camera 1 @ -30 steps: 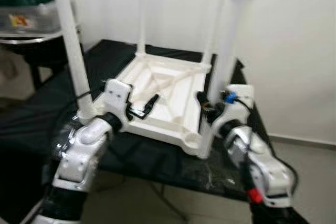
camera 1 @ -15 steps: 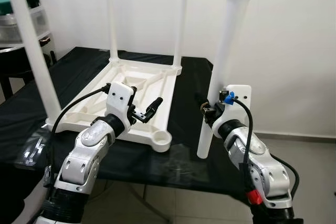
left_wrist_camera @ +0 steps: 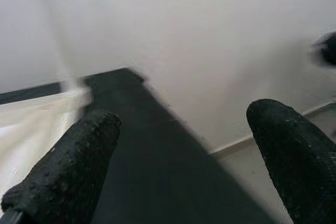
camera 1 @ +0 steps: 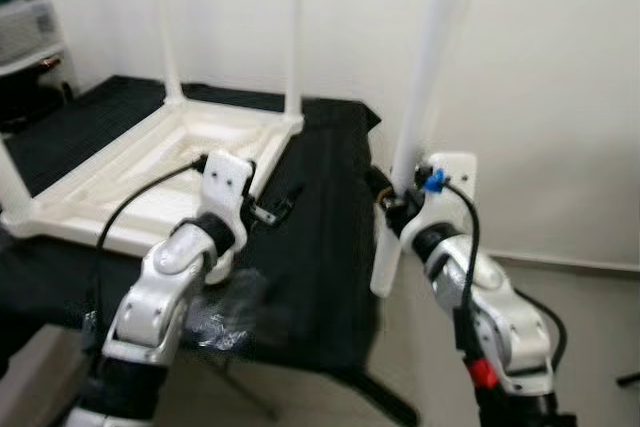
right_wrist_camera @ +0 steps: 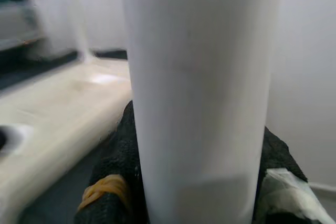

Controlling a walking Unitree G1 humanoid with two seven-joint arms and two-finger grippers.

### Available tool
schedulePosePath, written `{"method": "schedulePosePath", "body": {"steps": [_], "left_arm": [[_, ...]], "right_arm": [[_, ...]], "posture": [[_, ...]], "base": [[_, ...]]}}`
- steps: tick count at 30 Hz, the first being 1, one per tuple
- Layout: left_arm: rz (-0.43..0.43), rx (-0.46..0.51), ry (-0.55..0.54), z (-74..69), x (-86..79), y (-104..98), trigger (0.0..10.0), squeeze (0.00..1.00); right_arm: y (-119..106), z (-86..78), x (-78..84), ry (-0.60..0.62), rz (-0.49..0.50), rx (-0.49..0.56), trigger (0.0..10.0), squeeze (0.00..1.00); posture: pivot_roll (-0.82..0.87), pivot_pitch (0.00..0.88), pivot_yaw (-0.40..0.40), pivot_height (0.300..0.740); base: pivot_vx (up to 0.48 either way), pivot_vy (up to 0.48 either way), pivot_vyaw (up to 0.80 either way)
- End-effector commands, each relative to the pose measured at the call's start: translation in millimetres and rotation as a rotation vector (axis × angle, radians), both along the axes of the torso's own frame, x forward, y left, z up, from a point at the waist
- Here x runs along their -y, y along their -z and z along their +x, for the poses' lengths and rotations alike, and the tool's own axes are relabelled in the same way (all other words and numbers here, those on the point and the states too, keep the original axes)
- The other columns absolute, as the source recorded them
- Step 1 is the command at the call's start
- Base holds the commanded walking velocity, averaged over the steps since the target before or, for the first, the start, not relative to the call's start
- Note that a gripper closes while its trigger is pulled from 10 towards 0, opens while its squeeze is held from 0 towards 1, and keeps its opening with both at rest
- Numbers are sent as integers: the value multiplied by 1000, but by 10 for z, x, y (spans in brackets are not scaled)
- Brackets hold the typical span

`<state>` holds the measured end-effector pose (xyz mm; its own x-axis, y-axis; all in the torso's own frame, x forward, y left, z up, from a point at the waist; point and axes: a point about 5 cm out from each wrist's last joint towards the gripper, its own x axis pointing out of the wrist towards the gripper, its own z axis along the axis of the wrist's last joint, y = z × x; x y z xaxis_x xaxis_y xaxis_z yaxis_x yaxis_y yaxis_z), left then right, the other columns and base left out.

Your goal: Building children table

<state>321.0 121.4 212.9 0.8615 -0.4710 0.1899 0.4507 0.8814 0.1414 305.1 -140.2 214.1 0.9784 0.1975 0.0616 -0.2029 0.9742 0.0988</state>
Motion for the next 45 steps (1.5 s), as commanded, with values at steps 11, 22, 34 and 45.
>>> {"method": "schedulePosePath", "body": {"steps": [11,22,34,45], "left_arm": [[13,-1,-37,7,-70,-3,10000,0],[-20,14,-71,11,-114,-37,10000,0],[-56,34,-79,-1,-144,-81,10000,0],[-61,38,-71,16,-134,-96,10000,0]], "right_arm": [[-62,-3,-51,-17,-15,22,10000,0],[-77,18,-2,9,47,21,10000,0],[-59,5,37,20,46,18,10000,0],[-60,8,41,28,53,20,10000,0]], "posture": [[57,0,-54,740],[62,0,-60,740],[61,0,-58,740],[59,0,-54,740]], "base": [[0,-466,800],[0,-127,291],[480,0,0],[480,0,0]]}}
